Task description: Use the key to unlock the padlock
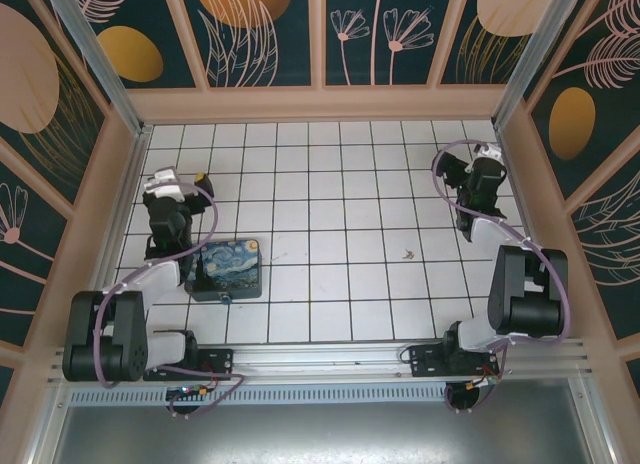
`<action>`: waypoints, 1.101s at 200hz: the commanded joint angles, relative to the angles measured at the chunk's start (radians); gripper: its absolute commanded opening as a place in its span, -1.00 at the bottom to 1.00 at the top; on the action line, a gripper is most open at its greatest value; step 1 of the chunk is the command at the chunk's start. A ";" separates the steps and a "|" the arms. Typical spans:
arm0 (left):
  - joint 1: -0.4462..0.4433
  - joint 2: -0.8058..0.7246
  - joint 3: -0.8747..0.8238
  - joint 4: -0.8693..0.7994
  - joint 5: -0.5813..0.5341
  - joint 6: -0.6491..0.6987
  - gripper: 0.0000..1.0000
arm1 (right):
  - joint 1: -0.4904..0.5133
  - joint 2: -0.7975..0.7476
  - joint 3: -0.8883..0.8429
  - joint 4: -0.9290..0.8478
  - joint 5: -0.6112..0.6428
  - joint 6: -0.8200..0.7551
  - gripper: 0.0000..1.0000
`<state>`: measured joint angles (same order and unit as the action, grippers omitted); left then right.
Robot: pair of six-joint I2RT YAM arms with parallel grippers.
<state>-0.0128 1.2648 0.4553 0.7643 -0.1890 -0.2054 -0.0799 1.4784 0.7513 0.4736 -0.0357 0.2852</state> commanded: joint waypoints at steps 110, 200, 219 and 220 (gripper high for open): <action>0.007 -0.229 0.304 -1.125 -0.057 -0.347 0.97 | 0.504 -0.184 0.017 -0.387 -0.116 0.290 0.76; 0.007 -0.377 0.106 -1.149 0.137 -0.417 0.97 | 0.920 -0.033 0.126 -0.428 0.046 0.450 0.77; 0.007 -0.393 0.069 -1.139 0.175 -0.435 0.97 | 0.964 -0.001 0.146 -0.429 0.066 0.468 0.77; 0.007 -0.393 0.068 -1.138 0.176 -0.435 0.97 | 0.966 0.000 0.148 -0.429 0.066 0.470 0.77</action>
<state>-0.0128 0.8970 0.5617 -0.3653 -0.0929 -0.6025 0.8410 1.4471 0.8474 0.0654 -0.0227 0.7017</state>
